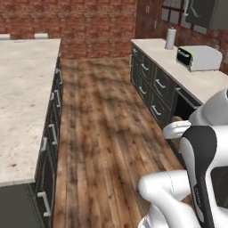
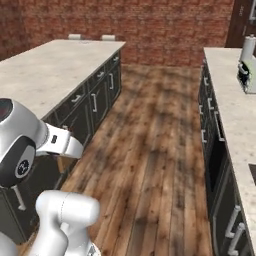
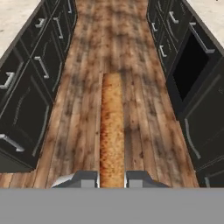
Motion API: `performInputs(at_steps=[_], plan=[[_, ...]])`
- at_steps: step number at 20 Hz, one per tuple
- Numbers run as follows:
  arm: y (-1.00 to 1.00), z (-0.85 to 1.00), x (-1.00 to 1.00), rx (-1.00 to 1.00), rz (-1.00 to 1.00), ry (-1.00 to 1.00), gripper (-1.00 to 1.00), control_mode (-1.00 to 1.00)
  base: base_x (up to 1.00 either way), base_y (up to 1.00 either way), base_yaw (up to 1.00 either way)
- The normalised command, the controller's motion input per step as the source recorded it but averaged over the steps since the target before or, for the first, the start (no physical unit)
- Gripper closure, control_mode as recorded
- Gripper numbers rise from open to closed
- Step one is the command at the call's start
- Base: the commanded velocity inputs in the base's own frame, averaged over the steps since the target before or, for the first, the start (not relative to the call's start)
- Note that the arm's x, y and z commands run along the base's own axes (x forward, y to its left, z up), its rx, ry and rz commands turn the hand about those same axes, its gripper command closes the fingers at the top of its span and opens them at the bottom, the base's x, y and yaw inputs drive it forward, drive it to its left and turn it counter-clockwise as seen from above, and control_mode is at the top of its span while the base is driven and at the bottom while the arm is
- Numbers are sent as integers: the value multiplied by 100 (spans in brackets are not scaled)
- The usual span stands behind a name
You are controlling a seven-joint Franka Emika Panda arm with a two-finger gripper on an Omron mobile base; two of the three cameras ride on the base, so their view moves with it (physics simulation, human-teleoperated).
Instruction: Start the toaster. Once the lever pops up, take the bread to the plate on the dining counter.
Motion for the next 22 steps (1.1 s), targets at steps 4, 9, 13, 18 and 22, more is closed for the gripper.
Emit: performInputs(at_steps=[4,9,13,18,22], plan=[[0,0,0,0,0,0,100,100,100,-35,8],[0,0,0,0,0,0,100,100,100,-15,1],[0,0,0,0,0,0,100,100,100,-23,0],[0,0,0,0,0,0,100,100,100,-18,-6],[0,0,0,0,0,0,100,100,100,-16,-16]])
